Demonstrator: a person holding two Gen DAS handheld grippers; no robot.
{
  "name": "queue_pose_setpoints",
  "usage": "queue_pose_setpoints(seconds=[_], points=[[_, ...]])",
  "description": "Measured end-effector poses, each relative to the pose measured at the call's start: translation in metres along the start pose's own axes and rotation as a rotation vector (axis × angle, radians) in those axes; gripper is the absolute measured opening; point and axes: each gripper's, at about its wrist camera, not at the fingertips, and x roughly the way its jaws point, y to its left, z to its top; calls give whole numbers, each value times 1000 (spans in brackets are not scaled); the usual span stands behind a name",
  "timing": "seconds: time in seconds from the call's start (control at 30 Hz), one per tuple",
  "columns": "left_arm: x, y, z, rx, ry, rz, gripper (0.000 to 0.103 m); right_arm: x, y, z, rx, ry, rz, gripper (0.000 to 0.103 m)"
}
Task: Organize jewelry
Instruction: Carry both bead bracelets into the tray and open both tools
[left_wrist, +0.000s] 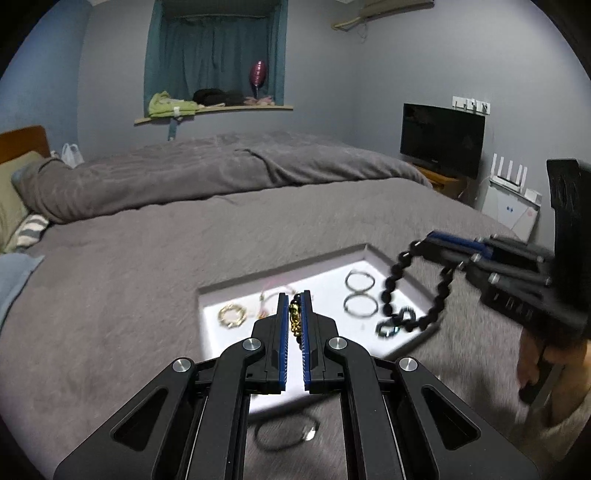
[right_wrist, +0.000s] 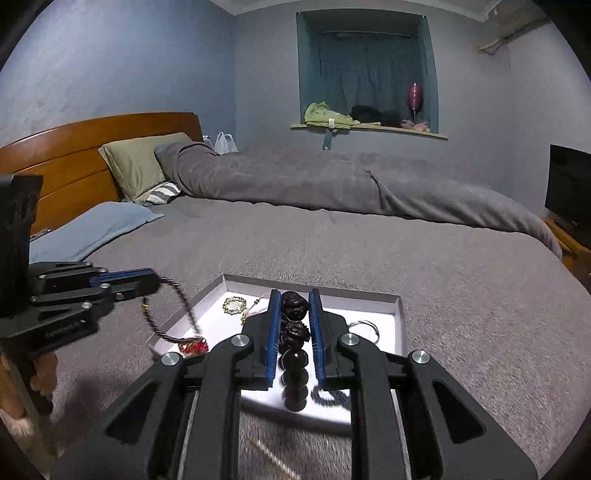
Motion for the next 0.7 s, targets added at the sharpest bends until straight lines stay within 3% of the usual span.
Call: queue_pose_setpoints(seconds=[0.2, 0.33, 0.47, 0.7], points=[[38, 1, -4, -64, 51, -54, 7, 39, -1, -9, 34, 56, 40, 15], [63, 7, -19, -92, 131, -61, 7, 63, -9, -23, 74, 130, 78, 15], [86, 22, -38, -130, 214, -33, 7, 79, -17, -35, 100, 185, 63, 15], [96, 39, -49, -152, 278, -39, 7, 89, -23, -40, 128, 213, 35, 15]])
